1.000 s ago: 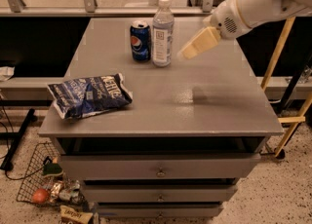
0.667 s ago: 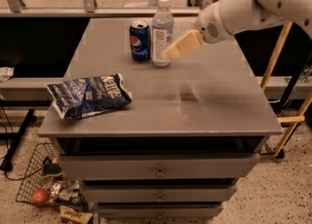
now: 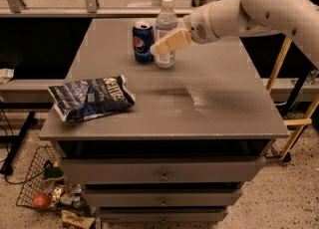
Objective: Pick blue plastic bottle
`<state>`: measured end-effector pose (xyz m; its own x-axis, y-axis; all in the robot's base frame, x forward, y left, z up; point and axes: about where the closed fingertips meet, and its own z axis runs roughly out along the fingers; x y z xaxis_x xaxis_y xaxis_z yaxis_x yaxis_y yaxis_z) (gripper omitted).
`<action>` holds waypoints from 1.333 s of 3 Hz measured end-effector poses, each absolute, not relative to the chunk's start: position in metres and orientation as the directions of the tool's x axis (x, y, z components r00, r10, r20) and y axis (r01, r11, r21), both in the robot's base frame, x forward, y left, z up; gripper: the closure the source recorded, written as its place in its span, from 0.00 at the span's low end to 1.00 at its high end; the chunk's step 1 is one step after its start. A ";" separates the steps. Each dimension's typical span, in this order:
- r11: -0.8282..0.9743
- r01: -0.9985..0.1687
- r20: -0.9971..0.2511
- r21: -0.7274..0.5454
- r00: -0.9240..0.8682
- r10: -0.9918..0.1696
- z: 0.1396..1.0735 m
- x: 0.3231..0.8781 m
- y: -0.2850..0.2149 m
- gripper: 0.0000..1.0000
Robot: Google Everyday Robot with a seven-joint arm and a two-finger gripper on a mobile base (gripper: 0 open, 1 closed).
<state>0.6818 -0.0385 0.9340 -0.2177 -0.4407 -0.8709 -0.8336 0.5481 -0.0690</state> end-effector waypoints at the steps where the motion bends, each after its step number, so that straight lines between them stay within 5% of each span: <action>1: 0.557 -0.829 -0.894 -0.058 -0.205 -0.399 0.930 0.699 -0.024 0.00; 4: 0.566 -0.819 -0.924 -0.094 -0.140 -0.356 0.946 0.710 -0.026 0.72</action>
Offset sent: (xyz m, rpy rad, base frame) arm 0.0434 0.0327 -0.0089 0.1201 -0.0565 -0.0220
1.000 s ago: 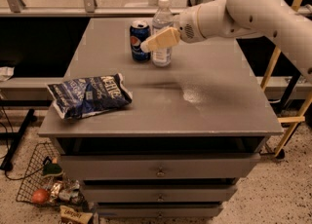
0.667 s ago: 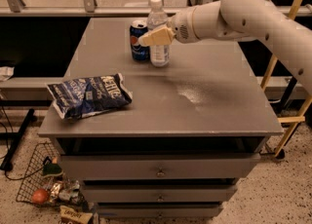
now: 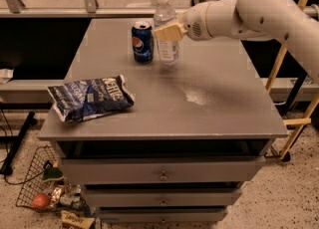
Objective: Pick blue plastic bottle
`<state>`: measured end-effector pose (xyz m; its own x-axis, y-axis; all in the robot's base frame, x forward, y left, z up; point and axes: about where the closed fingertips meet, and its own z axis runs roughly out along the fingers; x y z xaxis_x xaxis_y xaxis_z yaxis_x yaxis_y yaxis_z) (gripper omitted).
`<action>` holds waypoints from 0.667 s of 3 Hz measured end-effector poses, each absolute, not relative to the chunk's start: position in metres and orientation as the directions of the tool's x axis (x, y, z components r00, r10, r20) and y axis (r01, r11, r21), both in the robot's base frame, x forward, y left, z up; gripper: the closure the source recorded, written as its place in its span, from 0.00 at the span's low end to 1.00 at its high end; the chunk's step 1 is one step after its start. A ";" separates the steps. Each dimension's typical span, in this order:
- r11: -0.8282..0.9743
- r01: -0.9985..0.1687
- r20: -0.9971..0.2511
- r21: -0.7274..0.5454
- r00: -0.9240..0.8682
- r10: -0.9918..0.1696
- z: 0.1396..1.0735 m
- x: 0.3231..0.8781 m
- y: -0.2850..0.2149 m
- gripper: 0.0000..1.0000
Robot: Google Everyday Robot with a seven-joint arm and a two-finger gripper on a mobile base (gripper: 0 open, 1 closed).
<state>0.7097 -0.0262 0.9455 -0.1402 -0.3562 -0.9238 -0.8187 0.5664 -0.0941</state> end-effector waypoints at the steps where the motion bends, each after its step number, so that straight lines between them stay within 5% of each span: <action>1: 0.547 -0.825 -0.932 -0.141 -0.076 -0.355 0.991 0.689 -0.048 0.95; 2: 0.540 -0.830 -0.931 -0.141 -0.074 -0.357 0.992 0.688 -0.047 1.00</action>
Offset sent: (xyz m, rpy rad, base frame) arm -0.0186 -0.0200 0.0417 0.0037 -0.0545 0.0218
